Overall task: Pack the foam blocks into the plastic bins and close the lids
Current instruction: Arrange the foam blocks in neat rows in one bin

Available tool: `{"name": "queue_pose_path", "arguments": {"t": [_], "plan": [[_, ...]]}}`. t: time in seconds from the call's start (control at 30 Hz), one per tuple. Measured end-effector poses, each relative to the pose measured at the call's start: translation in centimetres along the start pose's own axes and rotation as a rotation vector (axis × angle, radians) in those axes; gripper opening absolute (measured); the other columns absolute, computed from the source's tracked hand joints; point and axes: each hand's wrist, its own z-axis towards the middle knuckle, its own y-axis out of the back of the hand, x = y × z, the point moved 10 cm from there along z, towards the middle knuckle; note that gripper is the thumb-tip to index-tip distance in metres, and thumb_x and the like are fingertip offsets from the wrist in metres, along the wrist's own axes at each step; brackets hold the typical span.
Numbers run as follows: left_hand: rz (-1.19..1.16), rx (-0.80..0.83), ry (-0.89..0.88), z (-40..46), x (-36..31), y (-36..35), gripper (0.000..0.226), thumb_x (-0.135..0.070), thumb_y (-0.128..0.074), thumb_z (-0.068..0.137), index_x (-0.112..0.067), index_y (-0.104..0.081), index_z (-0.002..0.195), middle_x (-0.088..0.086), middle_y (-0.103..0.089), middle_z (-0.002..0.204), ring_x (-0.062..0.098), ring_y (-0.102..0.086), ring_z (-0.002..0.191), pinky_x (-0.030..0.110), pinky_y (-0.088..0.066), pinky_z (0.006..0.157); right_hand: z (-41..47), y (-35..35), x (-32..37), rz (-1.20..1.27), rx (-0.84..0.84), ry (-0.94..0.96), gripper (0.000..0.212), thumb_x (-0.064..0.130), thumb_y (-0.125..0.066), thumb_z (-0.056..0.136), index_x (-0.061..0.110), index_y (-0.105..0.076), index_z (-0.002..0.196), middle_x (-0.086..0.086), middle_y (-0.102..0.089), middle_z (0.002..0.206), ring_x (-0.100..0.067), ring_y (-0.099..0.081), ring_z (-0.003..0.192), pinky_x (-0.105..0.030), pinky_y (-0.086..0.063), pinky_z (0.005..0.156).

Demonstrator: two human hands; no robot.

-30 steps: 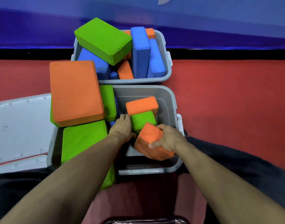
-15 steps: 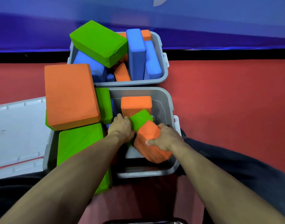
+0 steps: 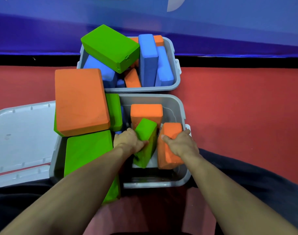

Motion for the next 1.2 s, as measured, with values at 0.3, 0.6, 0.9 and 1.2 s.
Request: {"name": "queue_pose_path", "arguments": {"t": [0.3, 0.6, 0.9, 1.2], "plan": [[0.104, 0.272, -0.06, -3.6, -0.3, -3.5, 0.124, -0.081, -0.053, 0.078, -0.035, 0.039, 0.148, 0.006, -0.053, 0.15, 0.029, -0.042, 0.144, 0.051, -0.018, 0.116, -0.4, -1.4, 0.4, 0.069, 0.066, 0.029, 0.095, 0.074, -0.066, 0.079, 0.008, -0.033, 0.14, -0.013, -0.059, 0.135, -0.036, -0.059, 0.121, -0.045, -0.05, 0.097], [0.235, 0.339, -0.031, -3.3, 0.0, -3.0, 0.133, -0.079, -0.063, 0.075, -0.029, 0.033, 0.152, 0.0, -0.053, 0.15, 0.024, -0.049, 0.139, 0.043, -0.035, 0.11, -1.1, -2.7, 1.5, 0.068, 0.155, 0.115, 0.1, 0.058, -0.063, 0.092, 0.037, 0.008, 0.16, -0.008, -0.05, 0.151, -0.035, -0.055, 0.128, -0.037, -0.043, 0.096], [0.41, 0.279, -0.034, -3.1, 0.5, -3.9, 0.126, -0.069, -0.065, 0.083, -0.011, 0.018, 0.158, -0.001, -0.058, 0.143, 0.02, -0.055, 0.132, 0.034, -0.036, 0.107, -0.1, -4.1, 1.4, 0.077, 0.152, 0.114, 0.091, 0.059, -0.065, 0.089, 0.044, -0.003, 0.154, -0.008, -0.061, 0.134, -0.035, -0.063, 0.112, -0.039, -0.05, 0.093], [0.581, 0.174, -0.18, -2.3, -0.2, -2.1, 0.13, -0.083, -0.069, 0.065, -0.014, -0.012, 0.159, 0.007, -0.052, 0.146, 0.026, -0.047, 0.137, 0.038, -0.032, 0.11, 0.6, -6.0, 2.0, 0.076, 0.19, 0.142, 0.094, 0.062, -0.07, 0.082, 0.047, -0.008, 0.151, -0.007, -0.061, 0.131, -0.035, -0.063, 0.11, -0.047, -0.051, 0.098]]}}
